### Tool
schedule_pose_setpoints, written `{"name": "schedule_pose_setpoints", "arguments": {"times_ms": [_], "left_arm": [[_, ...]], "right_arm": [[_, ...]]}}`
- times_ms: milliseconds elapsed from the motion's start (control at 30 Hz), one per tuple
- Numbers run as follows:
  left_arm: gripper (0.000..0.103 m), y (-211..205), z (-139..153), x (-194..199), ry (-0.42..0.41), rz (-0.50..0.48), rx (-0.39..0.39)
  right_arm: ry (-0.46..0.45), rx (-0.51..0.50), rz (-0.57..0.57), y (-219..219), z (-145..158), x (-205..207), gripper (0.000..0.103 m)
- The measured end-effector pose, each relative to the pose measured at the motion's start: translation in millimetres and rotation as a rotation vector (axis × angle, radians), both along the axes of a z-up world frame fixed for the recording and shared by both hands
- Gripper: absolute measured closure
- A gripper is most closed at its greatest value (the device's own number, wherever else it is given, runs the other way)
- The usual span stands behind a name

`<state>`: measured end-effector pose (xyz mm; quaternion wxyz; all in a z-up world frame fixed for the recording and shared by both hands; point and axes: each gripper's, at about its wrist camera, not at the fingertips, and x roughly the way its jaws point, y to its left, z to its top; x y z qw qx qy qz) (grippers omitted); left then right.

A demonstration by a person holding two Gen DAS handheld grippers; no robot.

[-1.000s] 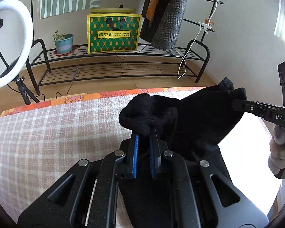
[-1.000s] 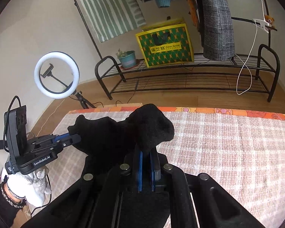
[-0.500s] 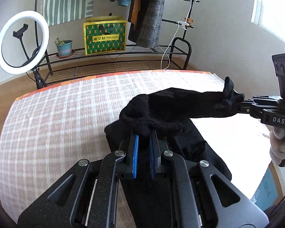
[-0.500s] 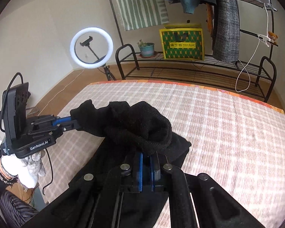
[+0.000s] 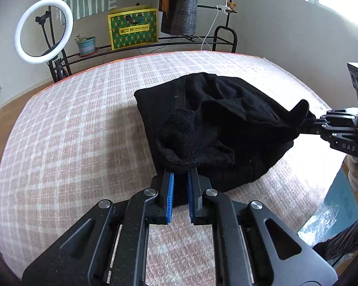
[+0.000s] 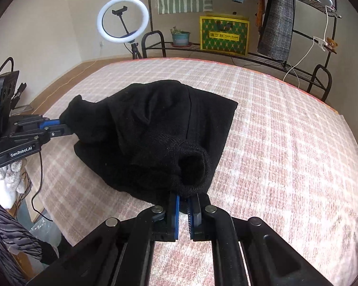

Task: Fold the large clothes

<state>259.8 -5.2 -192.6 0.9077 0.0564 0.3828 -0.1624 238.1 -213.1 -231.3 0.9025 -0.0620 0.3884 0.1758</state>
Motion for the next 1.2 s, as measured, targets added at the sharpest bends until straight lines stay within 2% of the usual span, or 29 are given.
{"name": "schedule_pose_setpoints", "arguments": {"times_ms": [67,200,267,333,367,400,500,533,600,667,833,867,900,933,967,1000,1067,1200], "left_arm": [[0.095,-1.6,-3.2,-11.1,0.001,-0.030,0.024],[0.091,-1.8,-9.6,-37.4,0.000,-0.087,0.111],[0.090,11.5,-8.5,-47.6,0.029,-0.085,0.068],[0.081,31.1,-4.5,-51.0,0.070,-0.054,-0.030],[0.071,41.3,-2.6,-49.0,0.097,-0.027,-0.094],[0.067,52.1,-0.9,-43.3,0.127,0.004,-0.173],[0.064,75.5,-4.4,-21.1,0.236,0.109,-0.412],[0.063,80.7,-8.5,-13.2,0.275,0.140,-0.487],[0.063,86.1,-16.8,0.3,0.333,0.192,-0.603],[0.063,85.2,-25.5,12.4,0.384,0.217,-0.672],[0.063,64.2,-46.1,29.2,0.487,0.211,-0.692],[0.065,61.6,-48.5,30.3,0.493,0.211,-0.691],[0.078,59.2,-50.2,31.3,0.500,0.209,-0.691],[0.085,56.8,-50.6,31.9,0.501,0.206,-0.683],[0.091,55.1,-49.4,32.1,0.494,0.203,-0.671],[0.092,53.8,-46.0,31.2,0.474,0.200,-0.656],[0.094,52.6,-35.9,29.0,0.439,0.194,-0.637],[0.094,61.1,-2.3,10.6,0.337,0.162,-0.624]], "right_arm": [[-0.033,-0.025,0.002,-2.9,-1.3,-9.1,0.100],[-0.041,-0.097,0.054,-3.9,-2.5,-31.8,0.092],[-0.028,-0.102,0.062,-9.9,-2.3,-46.2,0.082],[-0.002,-0.033,0.027,-24.7,1.3,-54.6,0.075],[0.014,0.029,0.005,-32.1,3.3,-56.0,0.071],[0.035,0.109,-0.016,-40.8,5.0,-56.3,0.066],[0.107,0.324,-0.102,-63.3,1.5,-45.7,0.053],[0.139,0.396,-0.131,-69.9,-3.1,-40.3,0.053],[0.202,0.536,-0.182,-82.4,-13.8,-29.2,0.053],[0.239,0.604,-0.211,-87.1,-22.8,-20.4,0.053],[0.321,0.629,-0.200,-78.5,-39.6,-1.6,0.053],[0.342,0.637,-0.195,-77.4,-43.7,1.6,0.053],[0.358,0.645,-0.186,-75.0,-47.4,3.8,0.054],[0.375,0.647,-0.170,-71.2,-50.2,5.5,0.055],[0.385,0.647,-0.154,-68.7,-52.1,6.6,0.065],[0.393,0.648,-0.134,-65.2,-52.9,7.3,0.079],[0.380,0.649,-0.126,-64.6,-48.7,5.4,0.095],[0.300,0.762,-0.119,-84.8,-15.9,-9.3,0.099]]}}
